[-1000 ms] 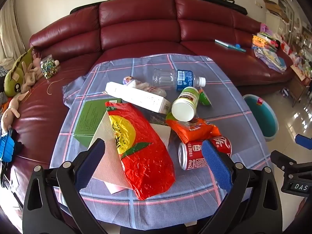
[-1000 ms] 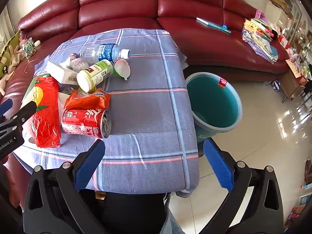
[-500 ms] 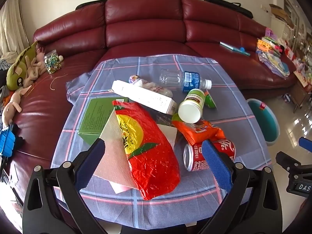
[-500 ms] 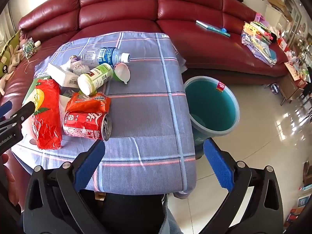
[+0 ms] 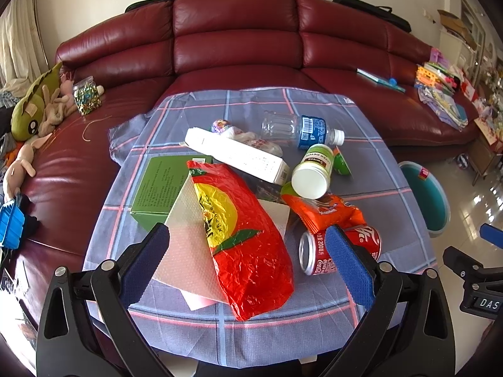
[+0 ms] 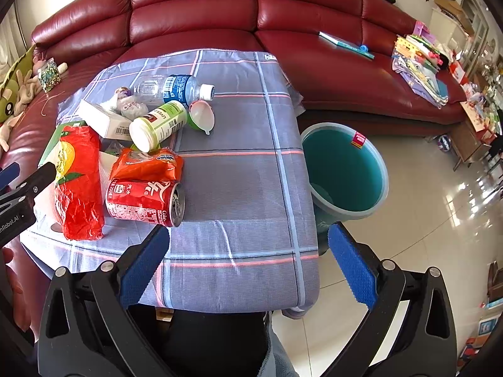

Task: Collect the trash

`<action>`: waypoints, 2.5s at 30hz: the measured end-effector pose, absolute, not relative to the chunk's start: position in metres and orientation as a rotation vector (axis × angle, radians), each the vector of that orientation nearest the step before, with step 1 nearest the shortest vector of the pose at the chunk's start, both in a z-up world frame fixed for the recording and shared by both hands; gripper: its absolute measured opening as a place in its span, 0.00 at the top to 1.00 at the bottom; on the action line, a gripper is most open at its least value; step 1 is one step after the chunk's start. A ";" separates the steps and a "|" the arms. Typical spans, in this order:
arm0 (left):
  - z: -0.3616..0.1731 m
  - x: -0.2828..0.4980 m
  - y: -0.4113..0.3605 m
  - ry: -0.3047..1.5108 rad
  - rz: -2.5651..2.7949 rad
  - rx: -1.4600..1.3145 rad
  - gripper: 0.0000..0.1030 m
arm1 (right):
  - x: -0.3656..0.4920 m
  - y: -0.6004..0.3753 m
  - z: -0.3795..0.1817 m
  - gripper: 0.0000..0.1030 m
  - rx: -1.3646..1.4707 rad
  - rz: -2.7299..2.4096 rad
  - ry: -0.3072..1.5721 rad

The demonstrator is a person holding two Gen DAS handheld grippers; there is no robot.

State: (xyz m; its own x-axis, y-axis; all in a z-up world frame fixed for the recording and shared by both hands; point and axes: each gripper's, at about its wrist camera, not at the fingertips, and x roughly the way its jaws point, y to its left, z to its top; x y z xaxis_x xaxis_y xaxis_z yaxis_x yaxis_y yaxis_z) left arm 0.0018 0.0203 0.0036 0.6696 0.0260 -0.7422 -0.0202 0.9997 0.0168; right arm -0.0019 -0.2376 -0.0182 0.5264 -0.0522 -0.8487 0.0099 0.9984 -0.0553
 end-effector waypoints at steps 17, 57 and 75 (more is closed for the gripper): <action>0.004 0.001 0.025 0.840 0.029 -0.001 0.04 | 0.000 -0.232 -0.023 0.06 -0.047 -0.031 1.031; -0.025 0.024 0.079 0.935 0.049 -0.014 0.04 | 0.019 -0.203 -0.051 0.06 -0.020 0.065 1.138; -0.052 0.056 0.045 1.052 -0.094 0.048 0.41 | 0.036 -0.201 -0.072 0.06 0.006 0.112 1.179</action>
